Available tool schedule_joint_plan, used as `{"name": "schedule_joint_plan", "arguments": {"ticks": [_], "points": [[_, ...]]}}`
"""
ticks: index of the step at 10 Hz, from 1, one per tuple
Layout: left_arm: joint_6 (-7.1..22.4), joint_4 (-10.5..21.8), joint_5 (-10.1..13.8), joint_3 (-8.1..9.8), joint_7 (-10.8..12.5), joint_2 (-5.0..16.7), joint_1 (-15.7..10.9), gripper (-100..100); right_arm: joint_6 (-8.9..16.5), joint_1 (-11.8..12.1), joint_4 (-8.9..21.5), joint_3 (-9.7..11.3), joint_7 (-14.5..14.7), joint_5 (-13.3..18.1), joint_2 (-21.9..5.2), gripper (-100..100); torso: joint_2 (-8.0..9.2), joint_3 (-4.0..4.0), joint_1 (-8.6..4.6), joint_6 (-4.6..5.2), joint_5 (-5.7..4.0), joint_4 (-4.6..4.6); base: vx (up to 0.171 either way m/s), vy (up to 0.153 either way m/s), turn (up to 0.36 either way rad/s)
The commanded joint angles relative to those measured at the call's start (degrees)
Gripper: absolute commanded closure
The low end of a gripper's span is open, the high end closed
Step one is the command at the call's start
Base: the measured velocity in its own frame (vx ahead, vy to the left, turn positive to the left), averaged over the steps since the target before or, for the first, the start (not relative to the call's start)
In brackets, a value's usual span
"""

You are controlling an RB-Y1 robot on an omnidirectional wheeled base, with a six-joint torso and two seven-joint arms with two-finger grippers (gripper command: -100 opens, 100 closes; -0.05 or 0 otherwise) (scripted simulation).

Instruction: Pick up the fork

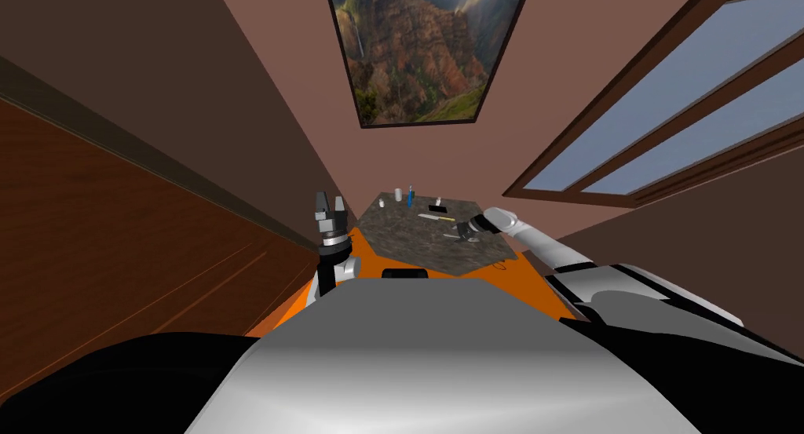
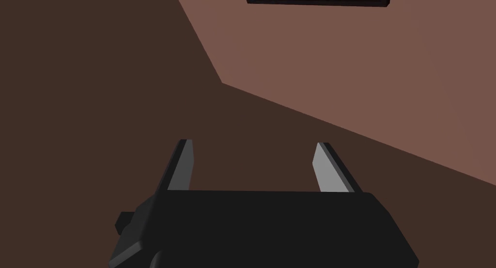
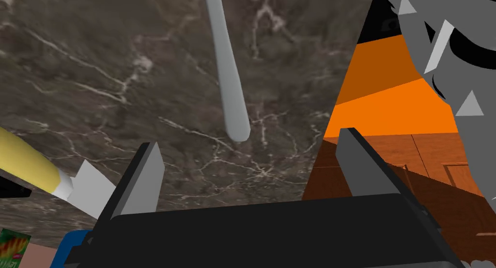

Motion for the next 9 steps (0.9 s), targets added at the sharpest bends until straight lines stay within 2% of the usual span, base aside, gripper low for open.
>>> {"name": "schedule_joint_plan", "arguments": {"ticks": [1, 2, 3, 6, 9], "points": [[0.0, 0.0, 0.0, 0.0, 0.0, 0.0, 0.0, 0, -0.93, -0.19, 1.64, 1.03, -1.3, 2.63, -1.87, -100, 0.0, 0.0, 0.0, 0.0, 0.0, 0.0, 0.024, 0.023, 0.048], [0.0, 0.0, 0.0, 0.0, 0.0, 0.0, 0.0, 0, -1.49, -0.81, 3.12, 2.3, -2.71, 4.17, -2.83, -100, 0.01, 0.0, -0.02, -0.01, -0.01, 0.0, 0.028, 0.036, 0.091], [0.0, 0.0, 0.0, 0.0, 0.0, 0.0, 0.0, 0, -1.49, -0.81, 3.12, 2.3, -2.71, 4.75, -2.83, -100, -0.02, -0.01, 0.03, -0.04, 0.01, 0.0, 0.018, 0.028, 0.032], [0.0, 0.0, 0.0, 0.0, 0.0, 0.0, 0.0, 0, -2.73, -2.17, 6.8, 5.6, -6.4, 9.85, -5.12, -100, 0.03, 0.02, 0.03, -0.02, 0.01, 0.01, 0.017, 0.033, 0.058], [0.0, 0.0, 0.0, 0.0, 0.0, 0.0, 0.0, 0, -3.34, -2.87, 9.05, 7.76, -8.82, 12.85, -6.52, -100, 0.03, 0.02, 0.01, -0.01, 0.0, 0.01, 0.02, 0.028, 0.03]]}}
